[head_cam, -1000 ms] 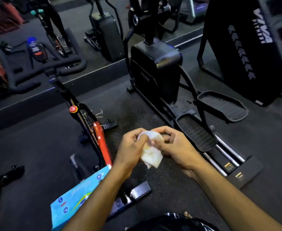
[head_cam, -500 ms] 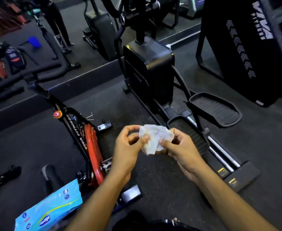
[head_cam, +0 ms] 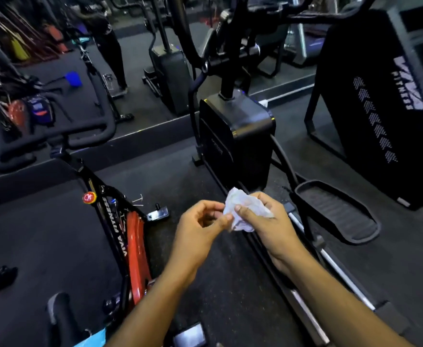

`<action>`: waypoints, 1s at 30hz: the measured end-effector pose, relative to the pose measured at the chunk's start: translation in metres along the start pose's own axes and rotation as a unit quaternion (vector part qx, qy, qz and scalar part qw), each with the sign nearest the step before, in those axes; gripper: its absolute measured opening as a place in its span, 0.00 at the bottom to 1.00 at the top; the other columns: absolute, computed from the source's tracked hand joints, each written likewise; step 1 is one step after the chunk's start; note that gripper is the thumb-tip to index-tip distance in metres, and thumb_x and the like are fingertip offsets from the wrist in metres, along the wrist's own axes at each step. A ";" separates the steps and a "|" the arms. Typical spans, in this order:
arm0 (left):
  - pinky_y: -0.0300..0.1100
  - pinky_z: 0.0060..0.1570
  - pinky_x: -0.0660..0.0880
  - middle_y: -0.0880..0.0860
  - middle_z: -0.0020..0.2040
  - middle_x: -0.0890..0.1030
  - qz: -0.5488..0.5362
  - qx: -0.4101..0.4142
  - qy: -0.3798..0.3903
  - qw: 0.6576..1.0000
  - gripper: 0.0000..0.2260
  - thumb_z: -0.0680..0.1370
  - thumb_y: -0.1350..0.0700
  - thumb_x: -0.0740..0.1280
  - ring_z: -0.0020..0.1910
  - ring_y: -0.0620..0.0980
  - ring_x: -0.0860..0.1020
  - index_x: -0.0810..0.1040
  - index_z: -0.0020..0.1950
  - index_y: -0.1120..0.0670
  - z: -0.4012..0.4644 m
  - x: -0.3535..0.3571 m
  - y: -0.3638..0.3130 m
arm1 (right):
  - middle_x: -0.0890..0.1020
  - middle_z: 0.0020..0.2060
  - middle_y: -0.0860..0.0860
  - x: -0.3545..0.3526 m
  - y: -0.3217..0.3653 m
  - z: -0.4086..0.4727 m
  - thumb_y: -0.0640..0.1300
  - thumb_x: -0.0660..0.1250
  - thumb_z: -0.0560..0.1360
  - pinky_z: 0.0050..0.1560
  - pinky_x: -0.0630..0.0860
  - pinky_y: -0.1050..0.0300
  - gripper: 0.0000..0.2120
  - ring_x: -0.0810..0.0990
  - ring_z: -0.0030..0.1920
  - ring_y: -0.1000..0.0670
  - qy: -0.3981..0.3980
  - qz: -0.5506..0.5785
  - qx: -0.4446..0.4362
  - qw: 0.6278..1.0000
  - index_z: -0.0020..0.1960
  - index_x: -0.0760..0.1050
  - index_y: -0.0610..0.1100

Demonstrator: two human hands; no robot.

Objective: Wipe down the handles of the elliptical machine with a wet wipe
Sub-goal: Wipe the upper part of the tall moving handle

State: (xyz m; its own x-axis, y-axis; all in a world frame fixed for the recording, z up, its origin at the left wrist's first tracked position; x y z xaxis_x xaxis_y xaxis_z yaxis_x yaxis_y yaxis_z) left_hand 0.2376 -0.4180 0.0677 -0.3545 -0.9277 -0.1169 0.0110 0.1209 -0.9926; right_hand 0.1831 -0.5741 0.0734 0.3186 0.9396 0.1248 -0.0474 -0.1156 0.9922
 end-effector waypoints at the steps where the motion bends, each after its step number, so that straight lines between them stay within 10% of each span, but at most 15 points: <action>1: 0.41 0.46 0.77 0.47 0.42 0.84 -0.013 -0.004 0.008 1.000 0.07 0.78 0.59 0.75 0.42 0.43 0.81 0.84 0.55 0.50 0.008 -0.003 0.000 | 0.82 0.38 0.46 0.001 0.001 0.007 0.47 0.74 0.74 0.41 0.76 0.53 0.07 0.80 0.40 0.50 0.006 0.001 -0.004 1.000 0.40 0.78 0.48; 16: 0.43 0.48 0.80 0.54 0.48 0.82 -0.195 -0.048 0.044 0.979 0.16 0.75 0.50 0.72 0.46 0.50 0.80 0.80 0.58 0.59 0.074 -0.033 -0.028 | 0.80 0.34 0.49 0.024 0.019 0.077 0.36 0.73 0.76 0.38 0.73 0.57 0.07 0.77 0.37 0.52 0.034 0.022 -0.048 0.998 0.42 0.76 0.42; 30: 0.44 0.46 0.83 0.53 0.48 0.83 -0.023 0.049 -0.022 0.998 0.06 0.78 0.58 0.75 0.44 0.48 0.85 0.83 0.53 0.56 0.185 -0.025 -0.121 | 0.80 0.34 0.48 0.018 0.087 0.217 0.40 0.73 0.76 0.40 0.74 0.50 0.11 0.77 0.37 0.49 -0.064 0.085 -0.126 0.986 0.40 0.72 0.45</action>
State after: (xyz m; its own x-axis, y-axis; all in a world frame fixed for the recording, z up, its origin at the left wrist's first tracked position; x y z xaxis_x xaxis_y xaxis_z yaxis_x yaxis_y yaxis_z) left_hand 0.4181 -0.4749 0.1851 -0.3148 -0.9466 -0.0699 0.0885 0.0440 -0.9951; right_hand 0.3906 -0.6371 0.1636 0.4029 0.8631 0.3045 -0.3387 -0.1685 0.9257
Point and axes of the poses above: each hand's wrist, its own z-axis towards the middle knuckle, its own x-axis out of the palm, y = z × x, the point moved 4 cm from there along z, towards the middle knuckle
